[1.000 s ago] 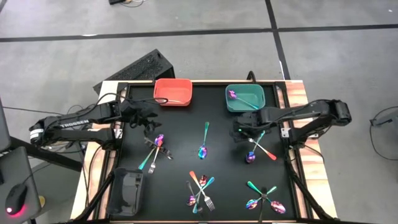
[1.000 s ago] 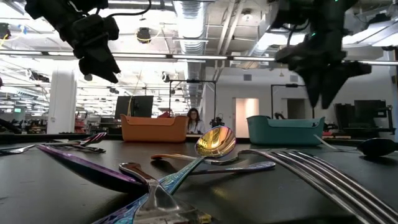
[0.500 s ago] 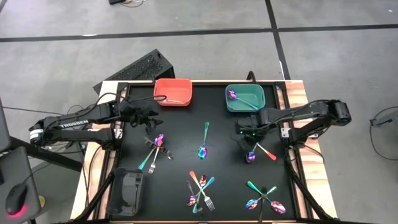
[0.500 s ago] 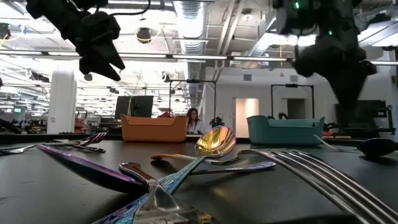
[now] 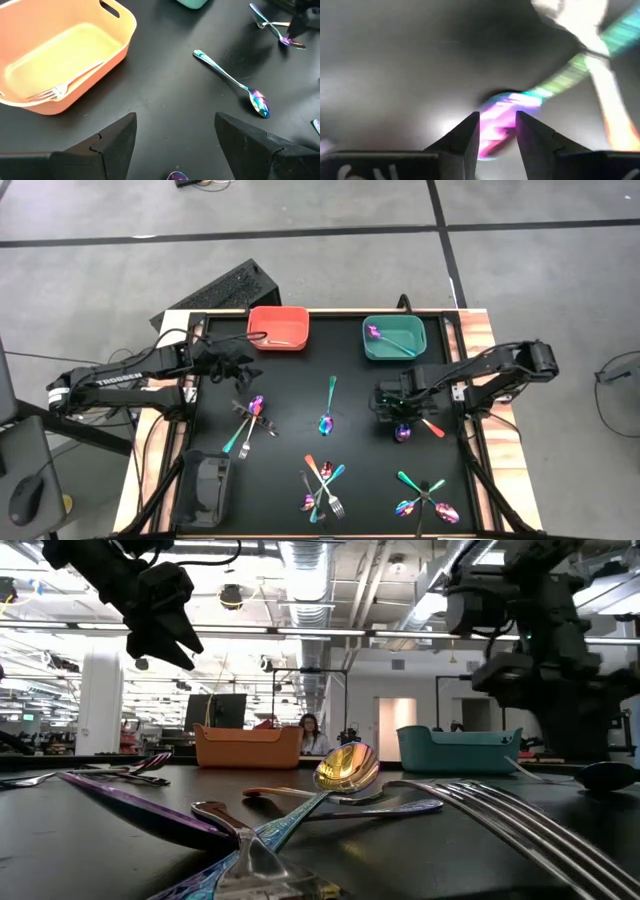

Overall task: Sort silverware by color (type)
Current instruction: Put the blue spoon into the blue bin, then put the black fork into the black bin

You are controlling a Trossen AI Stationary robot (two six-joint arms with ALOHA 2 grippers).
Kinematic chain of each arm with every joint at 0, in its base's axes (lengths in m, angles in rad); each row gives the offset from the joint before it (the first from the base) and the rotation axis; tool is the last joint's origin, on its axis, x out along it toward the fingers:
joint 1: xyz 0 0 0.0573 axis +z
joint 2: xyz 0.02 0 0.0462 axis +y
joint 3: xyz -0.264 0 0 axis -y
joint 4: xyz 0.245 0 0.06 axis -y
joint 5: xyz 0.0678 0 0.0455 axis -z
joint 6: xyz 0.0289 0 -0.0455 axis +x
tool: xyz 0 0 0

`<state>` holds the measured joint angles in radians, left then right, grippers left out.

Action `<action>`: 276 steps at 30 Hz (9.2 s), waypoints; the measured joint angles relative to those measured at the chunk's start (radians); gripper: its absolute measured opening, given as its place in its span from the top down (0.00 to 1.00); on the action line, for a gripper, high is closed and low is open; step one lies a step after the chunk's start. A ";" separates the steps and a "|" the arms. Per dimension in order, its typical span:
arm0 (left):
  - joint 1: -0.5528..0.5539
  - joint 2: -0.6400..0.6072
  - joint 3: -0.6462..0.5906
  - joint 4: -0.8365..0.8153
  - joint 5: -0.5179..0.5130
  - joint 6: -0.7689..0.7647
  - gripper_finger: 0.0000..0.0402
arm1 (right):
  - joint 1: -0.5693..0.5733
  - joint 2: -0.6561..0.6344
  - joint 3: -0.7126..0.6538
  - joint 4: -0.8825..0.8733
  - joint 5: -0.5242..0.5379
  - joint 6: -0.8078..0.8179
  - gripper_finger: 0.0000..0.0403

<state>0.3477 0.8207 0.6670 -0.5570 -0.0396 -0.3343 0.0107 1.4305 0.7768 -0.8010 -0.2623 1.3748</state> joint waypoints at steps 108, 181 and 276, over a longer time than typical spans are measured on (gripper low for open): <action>-0.004 0.005 0.000 0.025 -0.001 -0.015 0.36 | -0.021 0.630 0.652 0.309 0.170 -0.149 0.71; -0.253 0.289 0.088 0.499 -0.359 -0.468 0.36 | -0.814 0.024 0.412 -0.018 -0.009 -1.530 0.61; -0.304 0.672 0.114 -0.161 0.211 0.700 0.78 | 0.136 0.132 0.413 0.079 0.397 -0.413 0.76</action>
<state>0.0441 1.4929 0.7814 -0.7183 0.1713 0.3657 0.1467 1.5627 1.1900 -0.7224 0.1345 0.9617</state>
